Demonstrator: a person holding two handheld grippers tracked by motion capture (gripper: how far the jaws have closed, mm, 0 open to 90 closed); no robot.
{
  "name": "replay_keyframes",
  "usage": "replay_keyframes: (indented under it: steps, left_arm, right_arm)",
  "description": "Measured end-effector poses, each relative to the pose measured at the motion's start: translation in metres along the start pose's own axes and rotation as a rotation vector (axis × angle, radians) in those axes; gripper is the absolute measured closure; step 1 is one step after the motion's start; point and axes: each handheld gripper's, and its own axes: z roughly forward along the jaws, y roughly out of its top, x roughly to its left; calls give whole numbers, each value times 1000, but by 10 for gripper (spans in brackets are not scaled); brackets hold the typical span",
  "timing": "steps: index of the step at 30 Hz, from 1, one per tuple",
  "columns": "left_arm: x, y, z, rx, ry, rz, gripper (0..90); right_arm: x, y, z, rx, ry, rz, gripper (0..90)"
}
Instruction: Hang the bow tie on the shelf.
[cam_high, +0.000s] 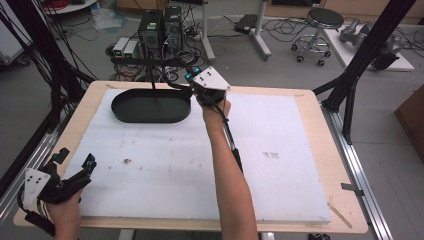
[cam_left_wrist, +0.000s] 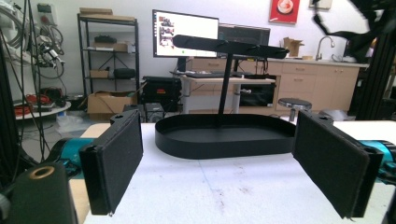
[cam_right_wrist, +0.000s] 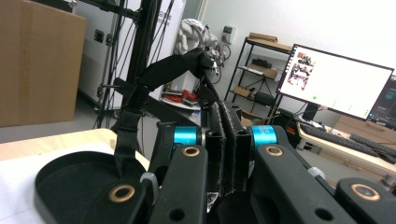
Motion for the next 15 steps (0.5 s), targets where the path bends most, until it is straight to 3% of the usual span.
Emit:
replay_keyframes:
  steps: [7,15]
  left_arm:
    - [0,-1,3,-1,-9,2,167]
    - [6,-5,4,4,-6,-14,167]
  right_arm:
    - [-6,-6,31,8,-42,32,882]
    - [-1,-24,54,35,-75,39,882]
